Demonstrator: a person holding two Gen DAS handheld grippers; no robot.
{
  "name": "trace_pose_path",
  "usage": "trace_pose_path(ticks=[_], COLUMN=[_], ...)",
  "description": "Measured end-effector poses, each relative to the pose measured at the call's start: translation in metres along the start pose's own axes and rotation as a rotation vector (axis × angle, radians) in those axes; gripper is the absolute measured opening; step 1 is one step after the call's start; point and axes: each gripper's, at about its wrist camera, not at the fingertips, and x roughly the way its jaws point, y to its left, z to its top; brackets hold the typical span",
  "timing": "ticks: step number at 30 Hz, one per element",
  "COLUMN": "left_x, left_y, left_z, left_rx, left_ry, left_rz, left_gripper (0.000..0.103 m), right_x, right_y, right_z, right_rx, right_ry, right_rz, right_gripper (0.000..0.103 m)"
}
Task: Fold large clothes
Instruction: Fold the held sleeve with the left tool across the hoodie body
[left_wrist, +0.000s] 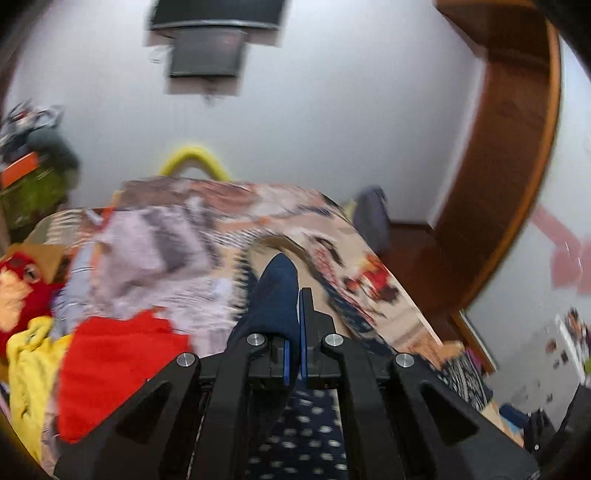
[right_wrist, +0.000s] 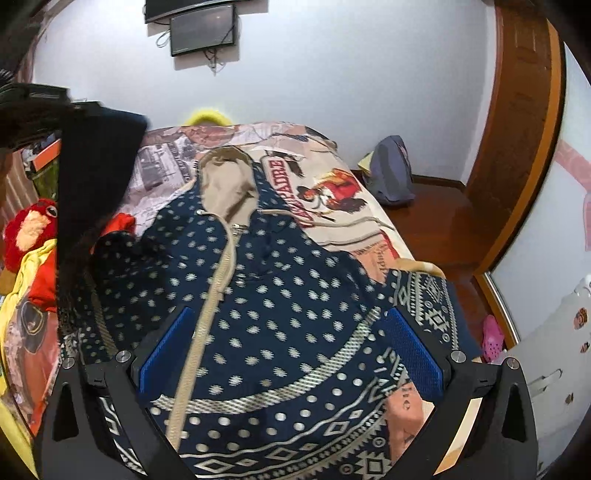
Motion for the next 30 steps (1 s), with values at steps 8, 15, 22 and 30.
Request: trace_pose_path(ticks=[8,15,22,30], left_x=[0.076,0.098,0.066,-0.006], left_y=[-0.081,-0.114,-0.108,-0.034], left_z=[-0.073,-0.131,-0.133,-0.098], left_rx=[0.145,0.275,0.294,0.268], left_ry=[0.293,0.516,0.558,0.341], left_rz=[-0.135,-0.182,-0.266,-0.137], left_gripper=[0.002,0.008,0.037,0.069], right_x=[0.003,0.000,-0.009,-0.008], right_y=[-0.040,-0.062,-0.060,-0.024], right_z=[-0.014,-0.023,-0.020,-0.002], right_rx=[0.054,0.095,0.059,-0.063], right_ry=[0.041,0.062,0.055,0.017], right_rz=[-0.041,-0.076,-0.111,-0.086], right_gripper=[0.103,0.103,0.103,0.103])
